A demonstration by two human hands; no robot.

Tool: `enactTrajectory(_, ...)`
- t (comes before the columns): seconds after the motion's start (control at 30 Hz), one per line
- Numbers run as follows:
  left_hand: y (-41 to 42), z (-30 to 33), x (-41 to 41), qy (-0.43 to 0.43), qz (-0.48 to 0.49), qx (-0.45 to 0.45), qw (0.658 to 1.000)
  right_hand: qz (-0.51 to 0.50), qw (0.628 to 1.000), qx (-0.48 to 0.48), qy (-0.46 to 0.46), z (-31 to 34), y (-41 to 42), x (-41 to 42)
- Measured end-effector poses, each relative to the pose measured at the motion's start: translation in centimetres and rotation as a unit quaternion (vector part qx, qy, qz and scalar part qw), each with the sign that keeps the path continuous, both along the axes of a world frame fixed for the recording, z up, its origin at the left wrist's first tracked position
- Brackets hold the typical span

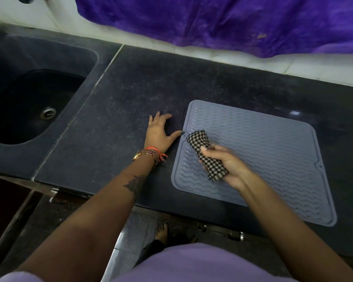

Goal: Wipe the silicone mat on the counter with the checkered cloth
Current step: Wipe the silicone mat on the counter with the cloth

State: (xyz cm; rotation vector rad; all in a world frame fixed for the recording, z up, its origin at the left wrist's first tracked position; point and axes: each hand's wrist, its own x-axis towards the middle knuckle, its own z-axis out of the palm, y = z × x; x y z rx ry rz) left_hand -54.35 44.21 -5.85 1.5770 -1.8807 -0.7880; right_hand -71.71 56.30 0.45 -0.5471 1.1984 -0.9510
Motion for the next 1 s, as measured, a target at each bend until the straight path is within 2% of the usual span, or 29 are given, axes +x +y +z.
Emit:
enactTrajectory(0.03,0.0,0.0,0.0,-0.001,-0.001,-0.001,1.0,0.01,0.996,-0.023,0.081,0.0,-0.4,0.4)
enactTrajectory(0.07,0.0,0.0,0.1,-0.001,-0.002,-0.001,1.0,0.03,0.975,-0.057,0.211,0.0,-0.9,0.7)
enactTrajectory(0.1,0.0,0.0,0.1,-0.001,-0.003,0.0,1.0,0.062,0.921,-0.101,0.372,-0.1,-1.4,1.0)
enactTrajectory(0.13,0.0,0.1,0.1,0.0,-0.003,0.0,1.0,0.101,0.843,-0.151,0.507,-0.3,-1.8,1.3)
enactTrajectory(0.17,0.1,0.1,0.1,0.002,-0.004,-0.002,1.0,0.135,0.777,-0.19,0.584,-0.5,-1.9,1.7)
enactTrajectory(0.2,0.1,0.2,0.0,0.007,-0.005,-0.006,1.0,0.163,0.741,-0.213,0.616,-0.5,-1.9,2.2)
enactTrajectory(0.23,0.1,0.2,0.0,0.011,-0.006,-0.011,1.0,0.185,0.724,-0.224,0.626,-0.4,-1.7,2.5)
enactTrajectory(0.5,0.1,0.4,0.0,0.002,-0.011,-0.013,1.0,0.314,0.643,-0.29,0.636,0.2,2.2,4.1)
enactTrajectory(0.7,0.3,0.5,0.0,0.0,-0.012,-0.012,1.0,0.363,0.601,-0.322,0.635,0.6,4.8,3.4)
enactTrajectory(0.83,0.4,0.6,0.0,0.001,-0.015,-0.021,1.0,0.412,0.599,-0.291,0.621,0.9,5.6,1.4)
enactTrajectory(0.9,0.5,0.6,0.0,-0.001,-0.015,-0.018,1.0,0.431,0.635,-0.244,0.592,1.7,5.6,-0.7)
enactTrajectory(0.93,0.5,0.6,0.0,-0.001,-0.015,-0.017,1.0,0.43,0.671,-0.213,0.566,2.1,5.4,-1.8)
enactTrajectory(1.0,0.4,0.6,0.0,-0.001,-0.015,-0.013,1.0,0.382,0.768,-0.163,0.487,2.9,5.1,-3.7)
